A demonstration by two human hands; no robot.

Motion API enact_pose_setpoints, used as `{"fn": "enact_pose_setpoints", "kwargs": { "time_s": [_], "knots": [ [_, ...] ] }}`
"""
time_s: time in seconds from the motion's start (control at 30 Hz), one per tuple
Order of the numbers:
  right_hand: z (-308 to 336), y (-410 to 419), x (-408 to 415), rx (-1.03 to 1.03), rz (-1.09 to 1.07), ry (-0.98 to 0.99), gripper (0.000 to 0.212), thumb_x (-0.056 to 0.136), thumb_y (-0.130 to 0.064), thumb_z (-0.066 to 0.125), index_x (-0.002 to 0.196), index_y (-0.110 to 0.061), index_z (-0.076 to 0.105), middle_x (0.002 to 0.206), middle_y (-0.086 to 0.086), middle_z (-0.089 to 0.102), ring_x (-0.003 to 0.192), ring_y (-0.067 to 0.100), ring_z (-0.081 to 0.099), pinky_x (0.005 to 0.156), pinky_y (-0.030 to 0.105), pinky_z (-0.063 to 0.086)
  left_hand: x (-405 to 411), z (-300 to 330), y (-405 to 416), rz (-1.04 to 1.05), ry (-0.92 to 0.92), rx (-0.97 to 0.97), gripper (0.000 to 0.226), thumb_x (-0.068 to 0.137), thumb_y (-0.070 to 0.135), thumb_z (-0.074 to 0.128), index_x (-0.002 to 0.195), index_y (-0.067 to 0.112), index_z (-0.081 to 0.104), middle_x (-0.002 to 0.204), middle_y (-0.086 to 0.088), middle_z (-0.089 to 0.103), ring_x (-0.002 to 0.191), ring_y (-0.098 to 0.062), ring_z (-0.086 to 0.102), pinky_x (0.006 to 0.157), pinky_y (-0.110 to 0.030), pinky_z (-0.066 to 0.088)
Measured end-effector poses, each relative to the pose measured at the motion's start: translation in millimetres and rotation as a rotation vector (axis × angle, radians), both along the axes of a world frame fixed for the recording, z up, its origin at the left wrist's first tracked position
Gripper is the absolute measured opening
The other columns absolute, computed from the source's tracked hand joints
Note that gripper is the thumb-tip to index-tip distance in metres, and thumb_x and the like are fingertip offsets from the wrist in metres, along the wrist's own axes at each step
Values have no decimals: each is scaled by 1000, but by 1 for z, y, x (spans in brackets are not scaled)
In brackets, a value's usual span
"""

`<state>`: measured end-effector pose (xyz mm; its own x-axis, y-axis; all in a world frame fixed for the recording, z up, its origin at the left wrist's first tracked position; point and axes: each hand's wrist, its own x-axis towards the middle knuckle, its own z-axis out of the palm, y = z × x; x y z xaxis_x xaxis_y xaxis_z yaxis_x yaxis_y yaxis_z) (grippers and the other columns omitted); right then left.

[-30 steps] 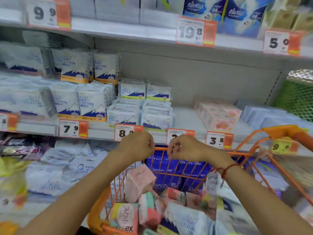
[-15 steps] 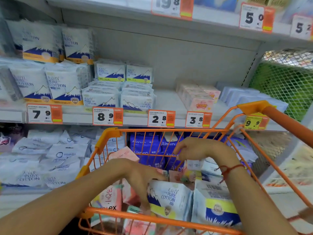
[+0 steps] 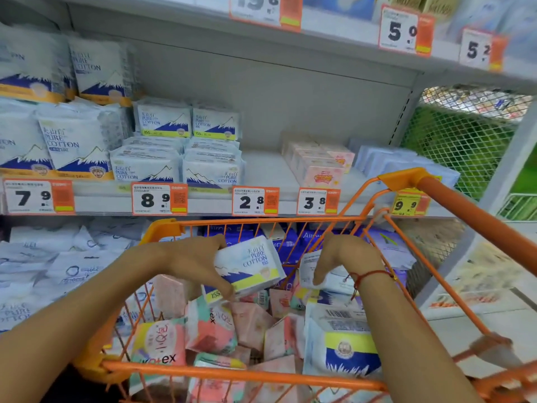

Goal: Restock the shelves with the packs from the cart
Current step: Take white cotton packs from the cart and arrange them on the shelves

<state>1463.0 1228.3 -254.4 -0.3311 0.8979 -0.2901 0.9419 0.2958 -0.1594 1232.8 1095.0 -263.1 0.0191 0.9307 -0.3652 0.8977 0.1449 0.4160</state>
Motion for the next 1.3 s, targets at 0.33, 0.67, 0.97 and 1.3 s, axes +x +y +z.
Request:
{"fn": "enact_pose_setpoints", "kwargs": {
  "time_s": [0.33, 0.67, 0.97, 1.3],
  "knots": [
    [46, -26, -19, -358, 187, 337, 57, 71, -17, 81, 120, -24, 52, 126, -4, 49, 115, 19, 50, 89, 32, 47, -32, 41, -13, 3, -4, 340, 90, 54, 30, 91, 129, 37, 42, 118, 19, 49, 104, 0, 50, 80, -8, 40],
    [35, -21, -17, -953, -154, 1083, 29, 80, -31, 56, 91, -11, 76, 96, 12, 73, 76, 26, 71, 63, 31, 58, -45, 32, -4, 416, -95, 800, 104, 47, 39, 90, 138, 31, 41, 133, 1, 49, 117, -20, 50, 93, -35, 45],
    [22, -14, -16, -1236, -199, 1481, 78, 73, -76, 48, 116, -14, 67, 117, 13, 65, 87, 31, 65, 63, 31, 57, -17, 31, -2, 517, -324, 890, 67, 58, 39, 87, 112, 47, 47, 104, 14, 56, 89, -12, 63, 75, -35, 54],
    [32, -23, -36, -860, -72, 1574, 65, 59, -21, 84, 120, -13, 63, 115, 12, 68, 94, 25, 68, 83, 44, 55, -38, 51, -8, 633, -284, 915, 71, 48, 56, 84, 109, 38, 53, 99, 10, 66, 79, -14, 65, 65, -32, 54]
  ]
}}
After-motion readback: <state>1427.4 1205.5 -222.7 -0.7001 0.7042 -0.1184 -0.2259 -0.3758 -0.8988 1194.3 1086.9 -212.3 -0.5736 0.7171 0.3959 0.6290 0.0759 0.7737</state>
